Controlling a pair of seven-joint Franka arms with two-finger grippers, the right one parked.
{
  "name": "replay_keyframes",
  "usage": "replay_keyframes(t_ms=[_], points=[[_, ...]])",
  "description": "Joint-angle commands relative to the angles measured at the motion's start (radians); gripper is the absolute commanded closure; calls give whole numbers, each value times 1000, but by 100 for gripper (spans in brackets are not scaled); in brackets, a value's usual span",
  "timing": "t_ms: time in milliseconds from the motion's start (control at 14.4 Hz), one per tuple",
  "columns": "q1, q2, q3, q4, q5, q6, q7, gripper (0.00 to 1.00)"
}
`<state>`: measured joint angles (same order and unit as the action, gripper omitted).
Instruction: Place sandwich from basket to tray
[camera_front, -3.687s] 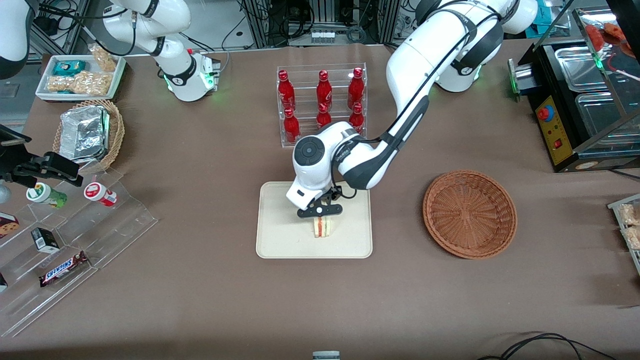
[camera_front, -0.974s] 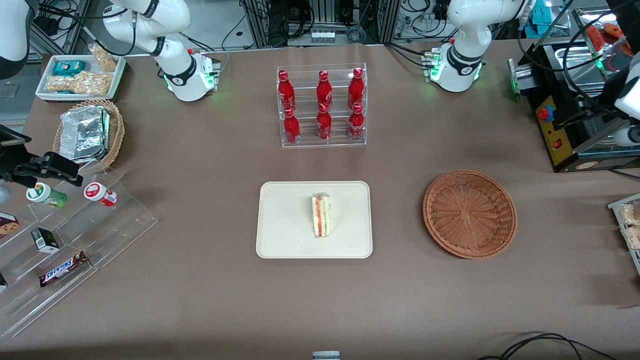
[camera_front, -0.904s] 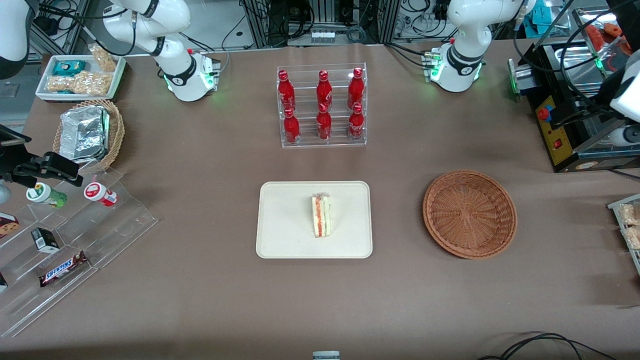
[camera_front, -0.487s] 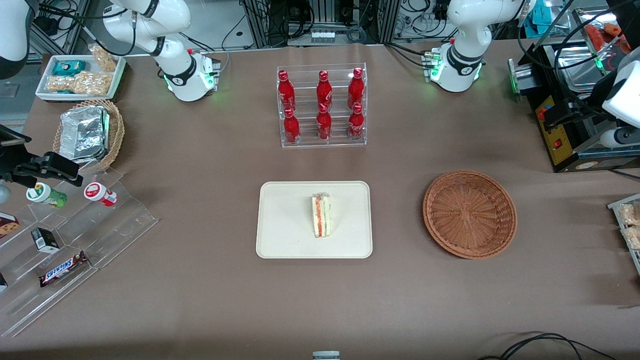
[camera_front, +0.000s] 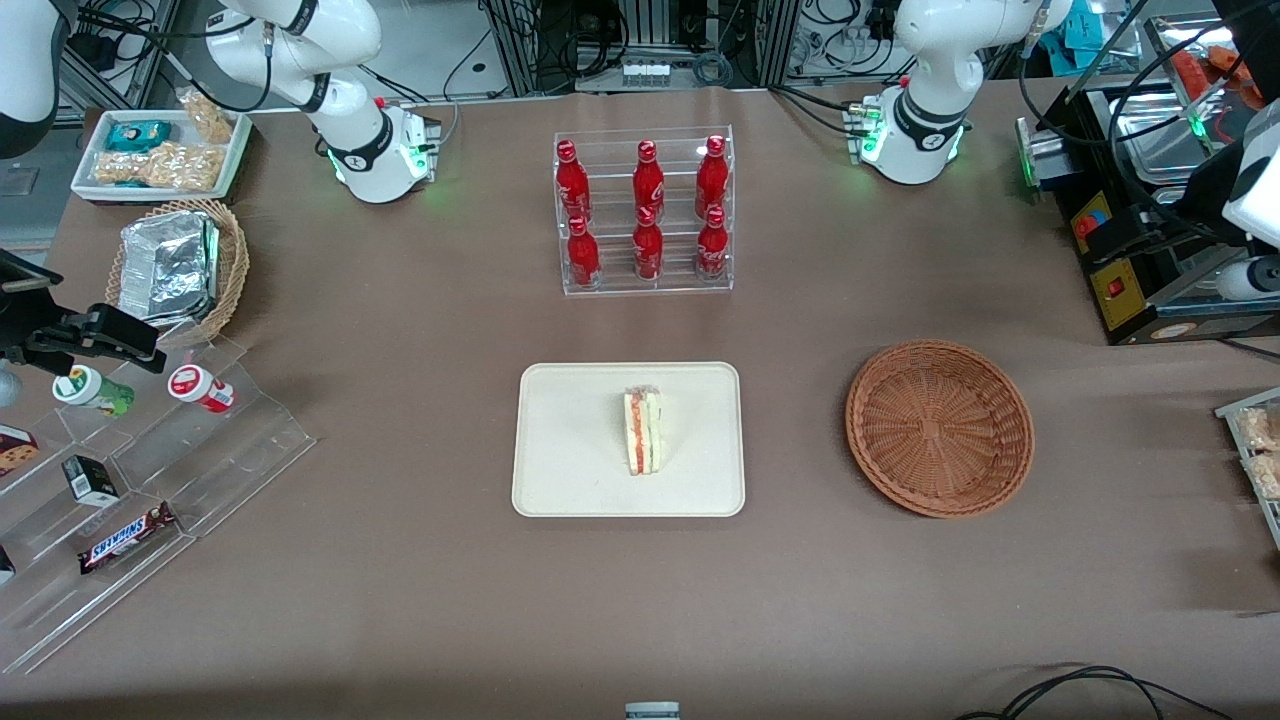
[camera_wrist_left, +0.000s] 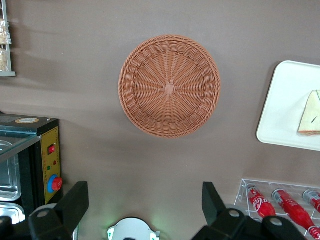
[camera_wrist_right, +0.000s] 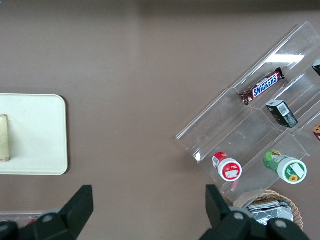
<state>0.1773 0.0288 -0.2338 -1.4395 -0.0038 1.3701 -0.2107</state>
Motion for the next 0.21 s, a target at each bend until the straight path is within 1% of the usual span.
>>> replay_keyframes(t_ms=[0, 139], points=[[4, -33, 2, -29, -4, 20, -13, 0], [4, -33, 4, -24, 7, 14, -13, 0]])
